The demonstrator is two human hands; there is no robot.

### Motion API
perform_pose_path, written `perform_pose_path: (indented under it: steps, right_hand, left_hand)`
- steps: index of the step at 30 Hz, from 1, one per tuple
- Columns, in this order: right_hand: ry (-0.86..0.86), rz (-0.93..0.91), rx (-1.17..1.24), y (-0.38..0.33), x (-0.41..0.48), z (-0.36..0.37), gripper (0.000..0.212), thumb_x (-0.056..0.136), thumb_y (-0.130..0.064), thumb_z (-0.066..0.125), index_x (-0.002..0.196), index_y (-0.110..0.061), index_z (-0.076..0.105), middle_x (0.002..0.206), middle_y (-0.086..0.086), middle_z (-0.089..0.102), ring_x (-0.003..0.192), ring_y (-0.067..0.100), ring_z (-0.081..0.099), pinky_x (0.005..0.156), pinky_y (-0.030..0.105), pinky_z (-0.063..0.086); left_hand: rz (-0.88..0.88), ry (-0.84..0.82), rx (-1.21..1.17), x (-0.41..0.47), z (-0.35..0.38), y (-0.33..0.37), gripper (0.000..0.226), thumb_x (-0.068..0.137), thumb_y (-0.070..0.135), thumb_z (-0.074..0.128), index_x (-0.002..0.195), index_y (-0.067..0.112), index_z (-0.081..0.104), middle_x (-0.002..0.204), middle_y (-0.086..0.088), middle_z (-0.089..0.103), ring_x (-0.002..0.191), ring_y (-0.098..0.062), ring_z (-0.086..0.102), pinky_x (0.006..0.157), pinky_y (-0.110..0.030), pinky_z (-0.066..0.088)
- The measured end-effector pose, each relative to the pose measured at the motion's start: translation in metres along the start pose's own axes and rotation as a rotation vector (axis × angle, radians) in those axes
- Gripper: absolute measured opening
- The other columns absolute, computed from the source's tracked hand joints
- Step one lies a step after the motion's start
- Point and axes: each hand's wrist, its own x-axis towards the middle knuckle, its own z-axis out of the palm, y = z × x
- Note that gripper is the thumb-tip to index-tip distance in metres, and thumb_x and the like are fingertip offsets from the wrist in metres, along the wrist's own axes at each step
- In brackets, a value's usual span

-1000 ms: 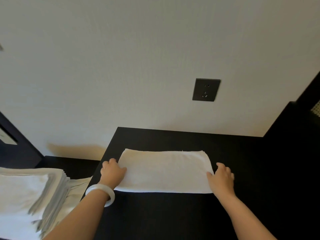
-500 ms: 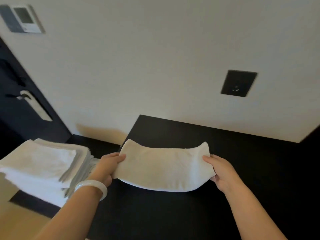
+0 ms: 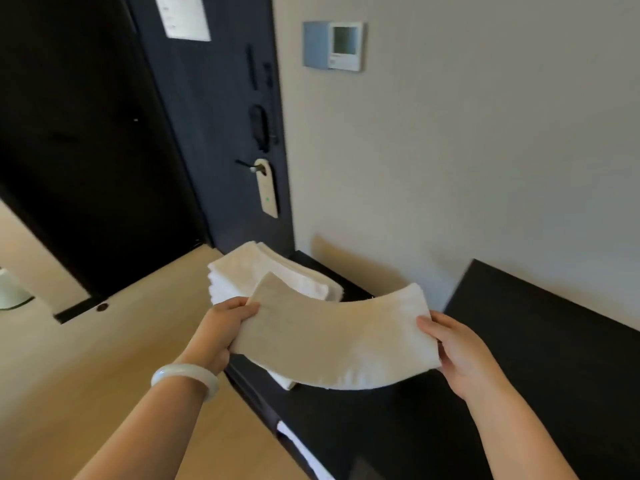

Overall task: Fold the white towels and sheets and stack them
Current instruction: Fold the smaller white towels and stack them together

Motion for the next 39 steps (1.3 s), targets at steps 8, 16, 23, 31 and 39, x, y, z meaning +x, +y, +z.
perform_pose_path:
  steps: [8, 16, 23, 31, 39]
  right_hand:
    - [-0.041, 0.045, 0.002, 0.053, 0.05, 0.138, 0.025, 0.094, -0.014, 0.063, 0.119, -0.012, 0.066, 0.114, 0.012, 0.072, 0.109, 0.032, 0.065, 0.09, 0.05, 0.054]
    - [0.017, 0.096, 0.074, 0.067, 0.116, 0.181, 0.026, 0.093, -0.015, 0.063, 0.118, -0.013, 0.067, 0.111, 0.012, 0.073, 0.107, 0.032, 0.066, 0.077, 0.045, 0.056]
    - [0.158, 0.123, 0.147, 0.071, 0.15, 0.221, 0.023, 0.096, -0.009, 0.06, 0.116, -0.014, 0.067, 0.111, 0.013, 0.071, 0.104, 0.03, 0.065, 0.074, 0.041, 0.053]
    - [0.513, 0.164, 0.03, 0.104, 0.189, 0.256, 0.014, 0.097, -0.018, 0.062, 0.108, -0.016, 0.069, 0.101, 0.01, 0.072, 0.092, 0.032, 0.068, 0.084, 0.049, 0.055]
    - [0.753, 0.107, -0.293, 0.121, 0.201, 0.272, 0.034, 0.099, -0.03, 0.057, 0.132, -0.025, 0.058, 0.099, -0.005, 0.063, 0.088, 0.019, 0.061, 0.073, 0.036, 0.049]
  left_hand:
    - [-0.007, -0.015, 0.119, 0.094, -0.107, 0.02, 0.015, 0.096, 0.02, 0.063, 0.096, 0.007, 0.069, 0.091, -0.016, 0.075, 0.081, -0.032, 0.072, 0.068, -0.039, 0.057]
    - [0.024, -0.059, 0.3, 0.207, -0.112, 0.05, 0.017, 0.096, 0.019, 0.062, 0.101, 0.005, 0.07, 0.089, -0.017, 0.074, 0.071, -0.028, 0.07, 0.059, -0.033, 0.057]
    - [0.046, -0.172, 0.519, 0.299, -0.107, 0.084, 0.009, 0.094, 0.021, 0.064, 0.091, 0.02, 0.073, 0.089, -0.009, 0.074, 0.081, -0.029, 0.072, 0.074, -0.039, 0.059]
    - [0.007, -0.373, 0.613, 0.409, -0.097, 0.08, 0.01, 0.095, 0.015, 0.063, 0.101, 0.011, 0.071, 0.094, -0.014, 0.074, 0.078, -0.027, 0.07, 0.066, -0.031, 0.056]
    - [0.114, -0.485, 0.755, 0.456, -0.102, 0.058, 0.015, 0.099, 0.022, 0.054, 0.091, 0.022, 0.067, 0.092, -0.005, 0.07, 0.086, -0.027, 0.067, 0.077, -0.039, 0.057]
